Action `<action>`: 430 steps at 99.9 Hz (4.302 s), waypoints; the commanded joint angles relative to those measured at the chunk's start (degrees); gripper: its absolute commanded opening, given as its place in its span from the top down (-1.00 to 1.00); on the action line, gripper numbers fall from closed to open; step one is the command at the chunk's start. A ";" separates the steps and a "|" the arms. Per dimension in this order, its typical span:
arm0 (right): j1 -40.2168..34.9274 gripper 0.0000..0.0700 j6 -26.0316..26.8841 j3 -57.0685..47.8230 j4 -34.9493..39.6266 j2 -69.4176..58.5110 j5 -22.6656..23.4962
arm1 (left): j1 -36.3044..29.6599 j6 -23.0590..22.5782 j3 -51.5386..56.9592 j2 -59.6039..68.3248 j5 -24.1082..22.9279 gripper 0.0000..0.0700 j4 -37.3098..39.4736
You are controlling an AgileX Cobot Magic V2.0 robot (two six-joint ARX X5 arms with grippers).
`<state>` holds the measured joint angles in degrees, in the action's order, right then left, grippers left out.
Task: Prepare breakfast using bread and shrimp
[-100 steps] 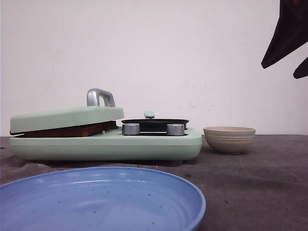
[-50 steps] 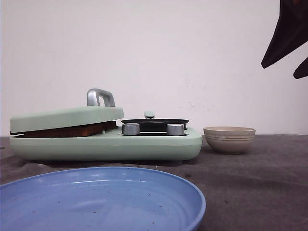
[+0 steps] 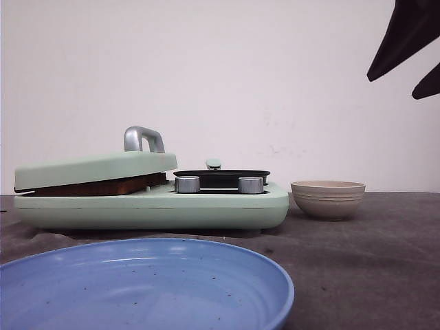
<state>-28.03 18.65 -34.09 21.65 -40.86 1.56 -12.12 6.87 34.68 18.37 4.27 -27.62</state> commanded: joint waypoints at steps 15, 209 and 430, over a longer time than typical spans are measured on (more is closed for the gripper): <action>-0.20 -0.09 3.28 -1.81 0.44 -0.31 -0.04 | 0.00 0.87 -0.72 -2.93 -0.26 -0.59 -1.84; 28.09 -0.18 -8.63 -57.48 27.43 -62.31 6.36 | 0.00 -0.83 -0.79 -4.76 -0.22 -0.59 -2.80; 24.76 0.64 -6.67 -70.71 21.55 -88.06 12.87 | 0.00 -0.87 -0.79 -4.74 -0.20 -0.59 -2.89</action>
<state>-3.07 11.42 -103.48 43.27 -126.96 14.74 -12.10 6.74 33.78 13.76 4.27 -31.09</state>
